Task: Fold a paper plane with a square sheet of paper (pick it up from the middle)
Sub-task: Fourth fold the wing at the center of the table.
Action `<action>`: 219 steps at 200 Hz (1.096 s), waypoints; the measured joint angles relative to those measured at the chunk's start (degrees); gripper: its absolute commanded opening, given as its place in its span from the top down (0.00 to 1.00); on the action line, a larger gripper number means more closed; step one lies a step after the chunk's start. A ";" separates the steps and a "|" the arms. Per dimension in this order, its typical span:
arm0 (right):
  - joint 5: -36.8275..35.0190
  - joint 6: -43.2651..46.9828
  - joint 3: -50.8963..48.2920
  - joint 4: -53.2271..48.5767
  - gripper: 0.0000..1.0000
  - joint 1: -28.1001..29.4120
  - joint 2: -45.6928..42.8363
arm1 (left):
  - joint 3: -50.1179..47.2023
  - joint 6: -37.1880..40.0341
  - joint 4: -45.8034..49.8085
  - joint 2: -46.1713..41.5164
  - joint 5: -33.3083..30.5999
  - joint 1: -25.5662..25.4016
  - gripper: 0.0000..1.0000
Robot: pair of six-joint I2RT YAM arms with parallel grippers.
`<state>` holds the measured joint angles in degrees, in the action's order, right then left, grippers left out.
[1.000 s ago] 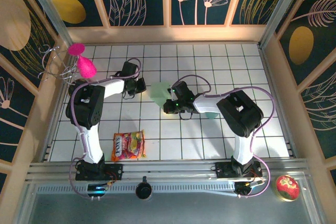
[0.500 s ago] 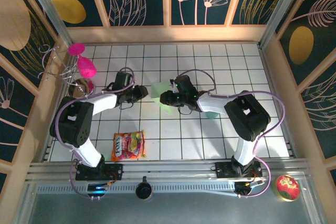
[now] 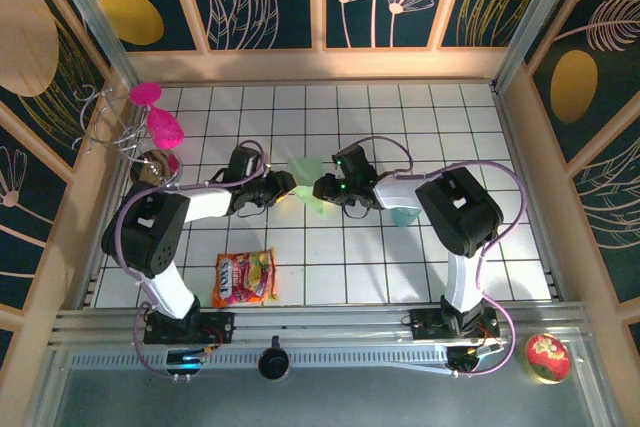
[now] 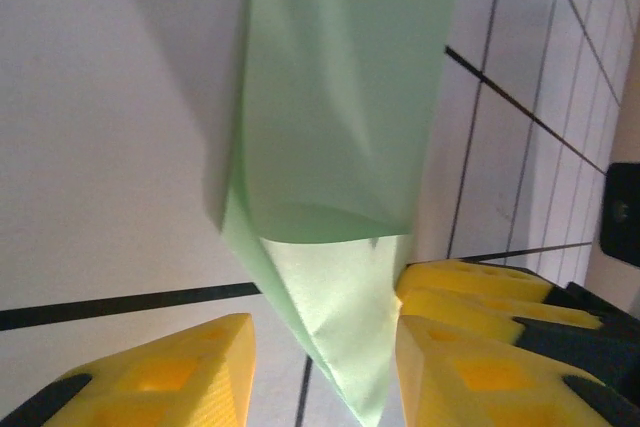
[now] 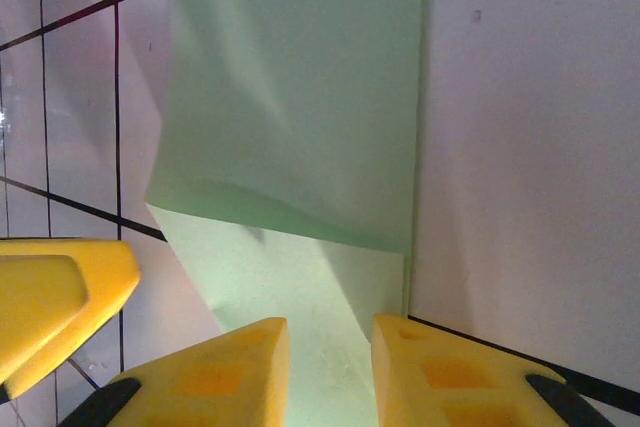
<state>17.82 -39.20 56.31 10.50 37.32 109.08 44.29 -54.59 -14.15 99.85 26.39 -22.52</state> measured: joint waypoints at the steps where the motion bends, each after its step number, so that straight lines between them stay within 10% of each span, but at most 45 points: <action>1: 0.02 0.02 0.00 0.00 0.73 0.00 0.00 | 0.00 0.00 0.00 0.11 0.00 0.02 0.59; 219: 0.00 -0.17 0.00 0.02 0.78 -0.63 0.22 | 6.12 2.51 -3.04 7.96 9.25 0.15 0.71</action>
<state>17.82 -39.38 56.31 10.52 36.69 109.30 50.41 -52.07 -17.19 107.81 35.64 -22.37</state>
